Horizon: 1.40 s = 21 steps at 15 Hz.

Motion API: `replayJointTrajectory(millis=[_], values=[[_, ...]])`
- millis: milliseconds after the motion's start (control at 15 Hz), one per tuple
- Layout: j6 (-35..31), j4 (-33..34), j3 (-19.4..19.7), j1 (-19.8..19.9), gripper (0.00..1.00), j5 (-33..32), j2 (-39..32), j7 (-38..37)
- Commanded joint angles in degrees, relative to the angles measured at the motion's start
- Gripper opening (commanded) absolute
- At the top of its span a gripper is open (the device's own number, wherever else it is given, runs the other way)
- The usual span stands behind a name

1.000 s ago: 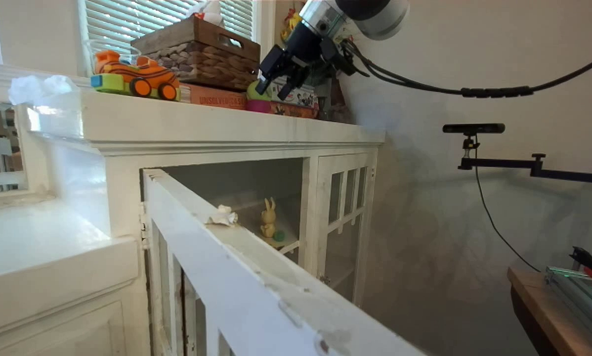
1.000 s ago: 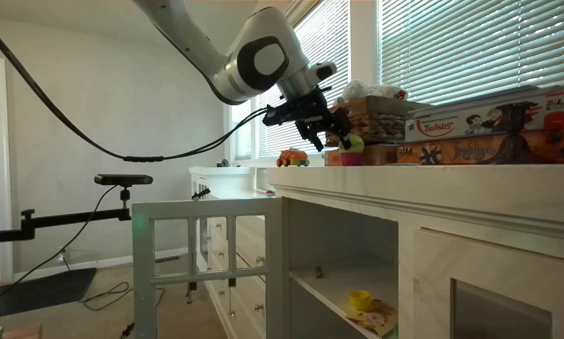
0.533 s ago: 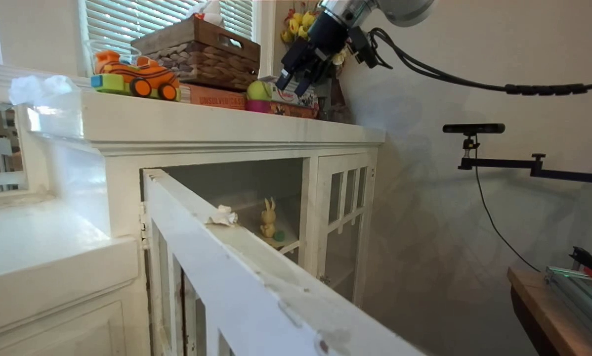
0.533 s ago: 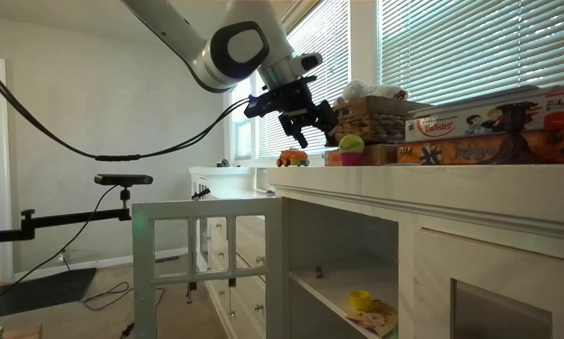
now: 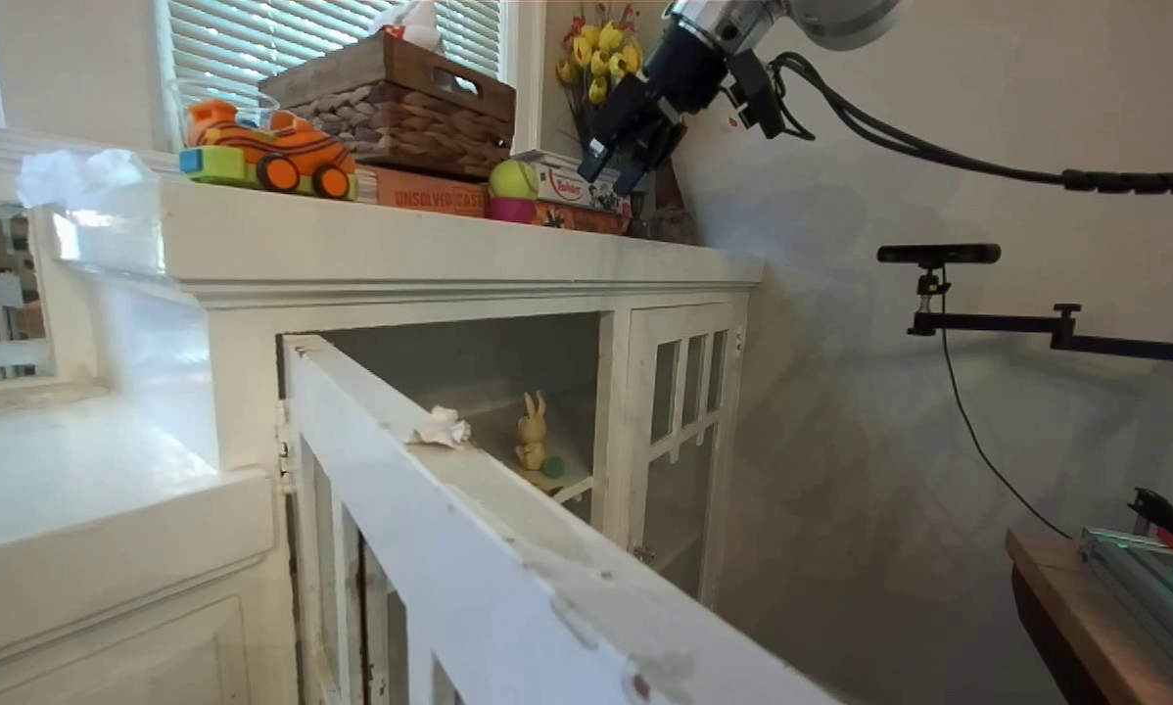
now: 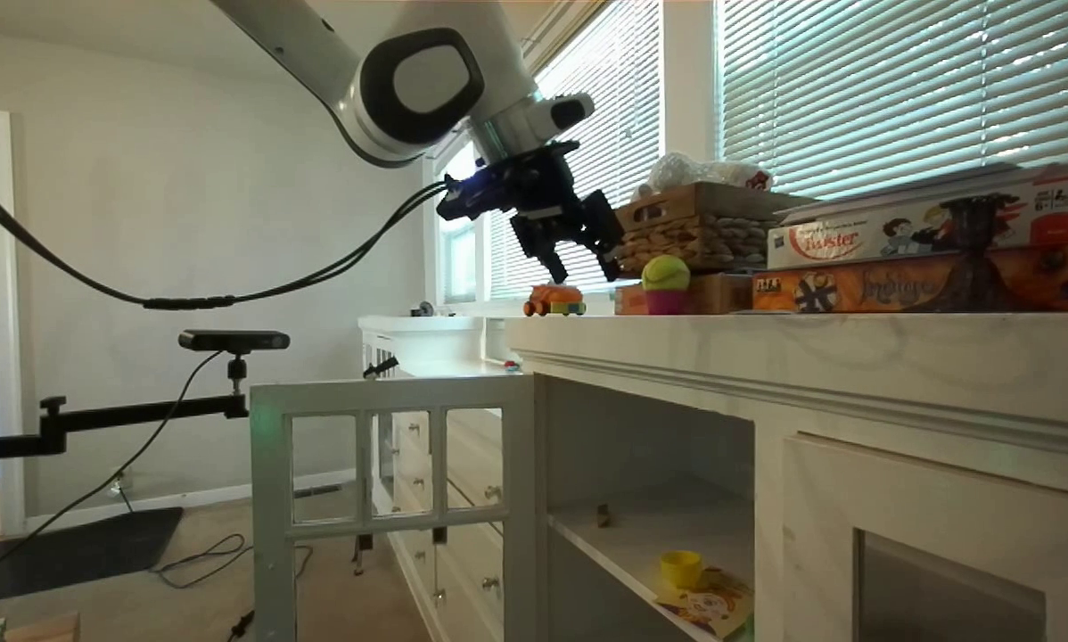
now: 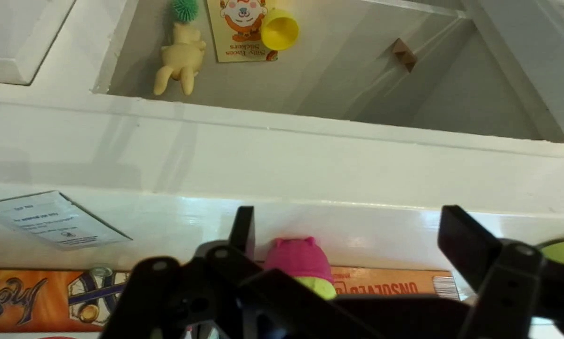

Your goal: Put the tennis ball on the countertop.

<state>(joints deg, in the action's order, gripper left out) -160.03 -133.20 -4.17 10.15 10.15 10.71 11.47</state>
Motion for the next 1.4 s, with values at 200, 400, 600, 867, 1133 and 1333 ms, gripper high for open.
replayJointTrajectory(millis=[200,400,600,867,1133,1333], values=[[7.00,-0.58,4.18,-2.58,1.00,-8.49,0.00,-5.97],[15.86,0.06,5.50,-3.72,1.00,-8.42,0.55,-4.24],[23.11,0.57,6.05,-4.14,1.00,-9.27,0.84,-4.54],[27.78,-0.41,6.10,-4.31,1.00,-10.25,1.13,-5.34],[26.49,-2.02,5.83,-4.47,1.00,-10.77,1.14,-7.10],[26.98,-0.77,6.49,-4.83,1.00,-9.45,0.10,-5.11]])
